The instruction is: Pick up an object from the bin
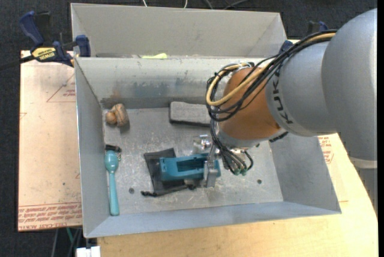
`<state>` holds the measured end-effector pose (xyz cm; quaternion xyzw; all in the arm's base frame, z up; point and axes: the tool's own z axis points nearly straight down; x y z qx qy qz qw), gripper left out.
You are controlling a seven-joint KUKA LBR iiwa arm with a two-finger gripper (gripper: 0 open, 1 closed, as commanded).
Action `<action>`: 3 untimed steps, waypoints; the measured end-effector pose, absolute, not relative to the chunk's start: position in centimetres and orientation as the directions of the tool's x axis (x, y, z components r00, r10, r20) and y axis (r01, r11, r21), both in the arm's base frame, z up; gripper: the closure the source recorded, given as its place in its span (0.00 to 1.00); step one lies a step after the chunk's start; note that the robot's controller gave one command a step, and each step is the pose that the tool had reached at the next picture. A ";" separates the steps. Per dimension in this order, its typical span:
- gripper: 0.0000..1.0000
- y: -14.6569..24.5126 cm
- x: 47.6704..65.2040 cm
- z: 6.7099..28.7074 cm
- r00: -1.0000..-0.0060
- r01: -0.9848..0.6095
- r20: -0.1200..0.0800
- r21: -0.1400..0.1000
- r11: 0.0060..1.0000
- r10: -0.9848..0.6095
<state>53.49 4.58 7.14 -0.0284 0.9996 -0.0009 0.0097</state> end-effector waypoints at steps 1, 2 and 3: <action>1.00 4.3 53.0 12.8 -0.997 -0.079 -0.009 -0.004 0.997 -0.079; 1.00 5.2 52.0 19.2 -0.984 -0.175 -0.011 -0.004 0.985 -0.175; 1.00 4.0 55.8 12.5 -0.952 -0.305 -0.014 -0.007 0.952 -0.305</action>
Offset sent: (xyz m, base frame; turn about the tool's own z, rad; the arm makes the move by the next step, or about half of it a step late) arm -0.0146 0.0067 0.1208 -0.1197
